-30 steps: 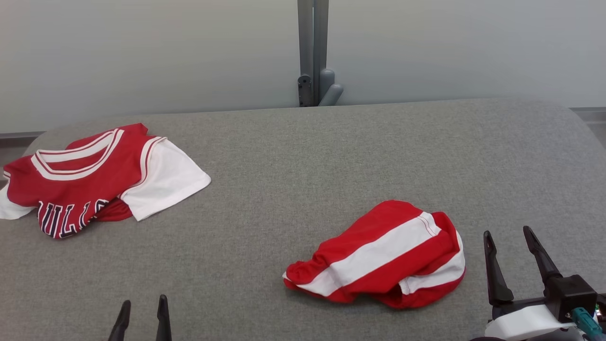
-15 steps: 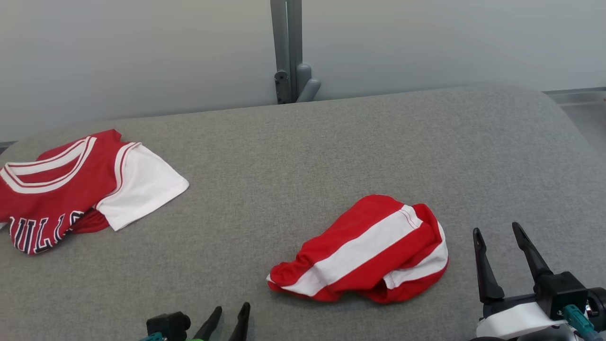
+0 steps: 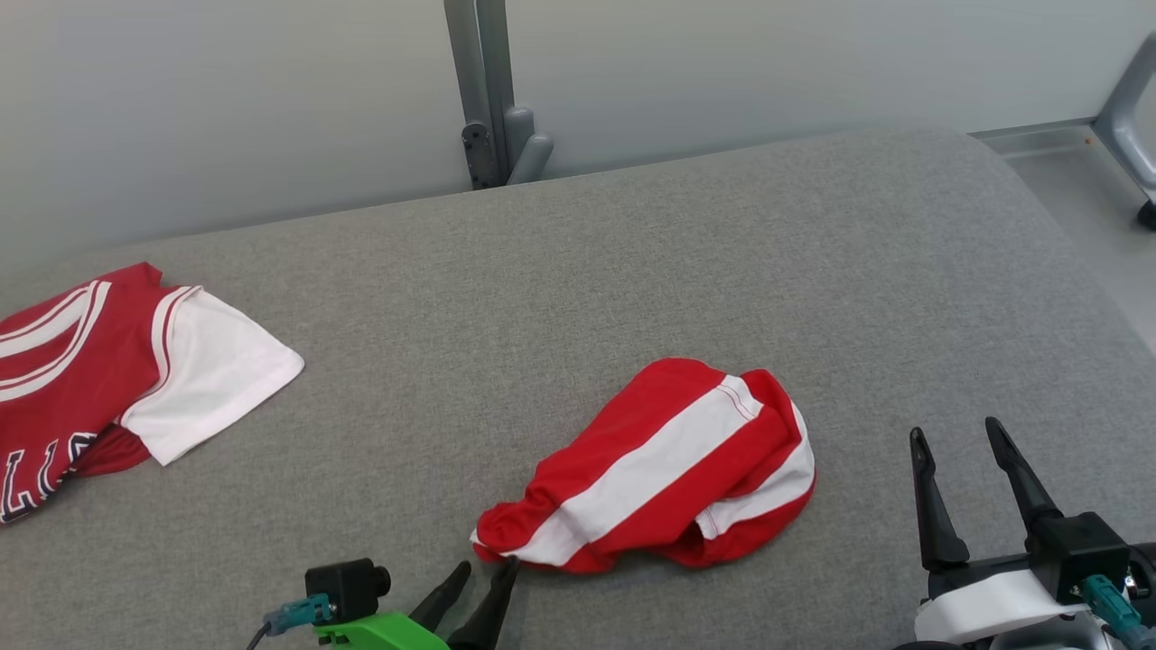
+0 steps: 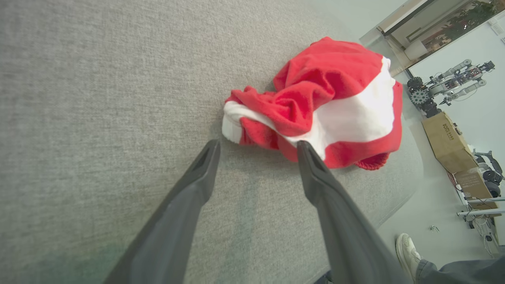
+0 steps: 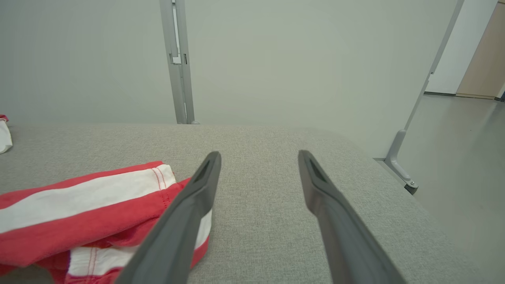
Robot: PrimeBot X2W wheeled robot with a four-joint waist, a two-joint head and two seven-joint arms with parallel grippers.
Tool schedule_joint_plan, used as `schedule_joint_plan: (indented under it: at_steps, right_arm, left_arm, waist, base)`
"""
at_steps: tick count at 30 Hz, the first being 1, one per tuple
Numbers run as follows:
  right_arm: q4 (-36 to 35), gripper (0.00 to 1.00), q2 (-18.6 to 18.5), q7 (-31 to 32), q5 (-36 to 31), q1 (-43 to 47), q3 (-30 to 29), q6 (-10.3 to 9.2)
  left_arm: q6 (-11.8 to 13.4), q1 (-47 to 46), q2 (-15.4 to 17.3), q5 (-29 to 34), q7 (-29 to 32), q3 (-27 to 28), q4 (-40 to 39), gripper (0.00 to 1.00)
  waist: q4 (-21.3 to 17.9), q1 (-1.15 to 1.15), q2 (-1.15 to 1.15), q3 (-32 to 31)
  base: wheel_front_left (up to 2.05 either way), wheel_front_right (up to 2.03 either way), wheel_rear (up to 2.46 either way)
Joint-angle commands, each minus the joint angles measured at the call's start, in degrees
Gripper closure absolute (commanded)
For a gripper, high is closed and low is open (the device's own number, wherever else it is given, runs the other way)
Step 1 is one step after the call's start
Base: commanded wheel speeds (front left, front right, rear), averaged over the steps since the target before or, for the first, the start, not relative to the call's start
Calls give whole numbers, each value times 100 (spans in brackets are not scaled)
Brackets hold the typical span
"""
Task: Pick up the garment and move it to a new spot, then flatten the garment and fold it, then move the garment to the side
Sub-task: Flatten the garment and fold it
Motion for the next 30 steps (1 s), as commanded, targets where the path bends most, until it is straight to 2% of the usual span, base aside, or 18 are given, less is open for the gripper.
schedule_joint_plan:
  at_steps: [1,6,7,8,9,10,11,12,17,22,26,30]
  right_arm:
    - [-4,0,-15,-16,11,-47,18,-6]
    - [-1,0,-7,-16,27,-101,63,-6]
    - [3,0,-8,-16,34,-106,62,-6]
    - [10,0,-7,-16,37,-110,55,-6]
    - [12,0,-6,-16,45,-114,47,-6]
    - [17,0,-6,-16,52,-120,39,-6]
    - [17,0,-4,-16,55,-128,38,-6]
    - [14,0,-5,-16,57,-132,37,-6]
    - [17,0,-3,-16,62,-149,28,-6]
    - [34,0,1,-16,77,-130,36,-6]
    - [60,0,3,-16,103,-73,36,-6]
    - [85,0,3,-16,134,-54,42,-6]
  left_arm:
    - [-16,-131,54,-115,-52,-68,47,0]
    - [-16,-324,111,-515,-162,-354,143,0]
    - [-16,-361,114,-613,-191,-416,108,19]
    - [-16,-389,117,-701,-202,-481,64,47]
    - [-17,-422,130,-807,-207,-544,24,61]
    - [-16,-467,164,-892,-202,-620,-32,71]
    - [-17,-515,195,-920,-214,-705,-107,96]
    - [-17,-574,224,-948,-298,-773,-175,100]
    - [-16,-821,465,-1160,-534,-1049,-583,100]
    - [-17,-1202,870,-1065,-569,-1294,-1029,100]
    - [-17,-1642,1286,-826,-396,-1314,-1374,100]
    - [80,-2032,1493,-655,-82,-1342,-1769,100]
  waist:
    - [-33,0,65,21]
    - [-105,0,65,51]
    - [-118,0,65,57]
    - [-128,0,65,64]
    - [-137,0,65,72]
    - [-145,0,65,79]
    - [-153,0,65,87]
    - [-161,0,65,94]
    - [-218,0,65,106]
    - [-259,0,65,97]
    - [-266,0,65,57]
    - [-283,0,65,11]
  base:
    - [0,0,0]
    - [0,0,0]
    - [0,0,0]
    - [0,0,0]
    - [0,0,0]
    - [0,0,0]
    - [0,0,0]
    - [0,0,0]
    - [0,0,0]
    - [0,0,0]
    - [0,0,0]
    - [0,0,0]
